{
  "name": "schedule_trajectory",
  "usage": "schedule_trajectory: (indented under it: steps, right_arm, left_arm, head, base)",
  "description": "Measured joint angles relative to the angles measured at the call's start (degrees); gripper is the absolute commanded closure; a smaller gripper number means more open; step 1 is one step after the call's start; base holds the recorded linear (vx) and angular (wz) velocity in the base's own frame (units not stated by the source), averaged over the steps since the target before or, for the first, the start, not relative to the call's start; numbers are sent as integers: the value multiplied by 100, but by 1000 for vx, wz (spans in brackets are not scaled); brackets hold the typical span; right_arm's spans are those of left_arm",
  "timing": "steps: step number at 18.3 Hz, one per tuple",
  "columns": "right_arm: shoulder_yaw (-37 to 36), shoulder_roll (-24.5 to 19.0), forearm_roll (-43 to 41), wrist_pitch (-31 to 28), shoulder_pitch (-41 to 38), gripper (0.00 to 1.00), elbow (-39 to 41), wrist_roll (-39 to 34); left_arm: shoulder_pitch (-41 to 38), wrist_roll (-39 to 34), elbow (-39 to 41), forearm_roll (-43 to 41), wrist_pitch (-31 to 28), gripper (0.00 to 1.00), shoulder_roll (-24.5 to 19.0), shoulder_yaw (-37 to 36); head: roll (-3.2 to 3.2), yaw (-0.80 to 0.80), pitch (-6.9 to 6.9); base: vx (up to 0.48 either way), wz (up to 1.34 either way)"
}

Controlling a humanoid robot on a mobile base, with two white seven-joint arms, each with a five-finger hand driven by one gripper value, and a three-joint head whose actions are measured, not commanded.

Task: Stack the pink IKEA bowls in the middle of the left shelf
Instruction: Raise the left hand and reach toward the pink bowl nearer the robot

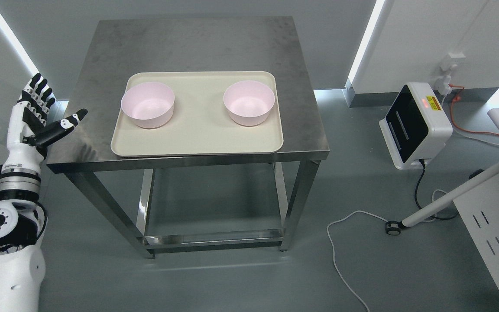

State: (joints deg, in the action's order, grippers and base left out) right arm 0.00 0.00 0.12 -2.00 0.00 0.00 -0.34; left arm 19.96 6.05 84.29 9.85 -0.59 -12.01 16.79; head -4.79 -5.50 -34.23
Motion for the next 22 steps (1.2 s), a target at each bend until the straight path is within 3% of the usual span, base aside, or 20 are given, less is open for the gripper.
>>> schedule_trajectory:
  steps: [7, 10, 17, 22]
  right_arm:
    - [0, 0, -10, -3, 0, 0, 0, 0]
    - [0, 0, -11, -10, 0, 0, 0, 0]
    - [0, 0, -12, -13, 0, 0, 0, 0]
    - [0, 0, -12, -3, 0, 0, 0, 0]
  left_arm:
    - [235, 2, -14, -1, -14, 0, 24, -134]
    - [627, 382, -125, -75, -9, 0, -4, -324]
    - [1851, 1927, -1137, -1428, 0, 1, -187, -888]
    - [2376, 2205, -1917, -2140, -42, 4, -265, -1070]
  head:
    - [0, 0, 0]
    - [0, 0, 0]
    - [0, 0, 0]
    - [0, 0, 0]
  base:
    - [0, 0]
    - [0, 0]
    - [0, 0]
    - [0, 0]
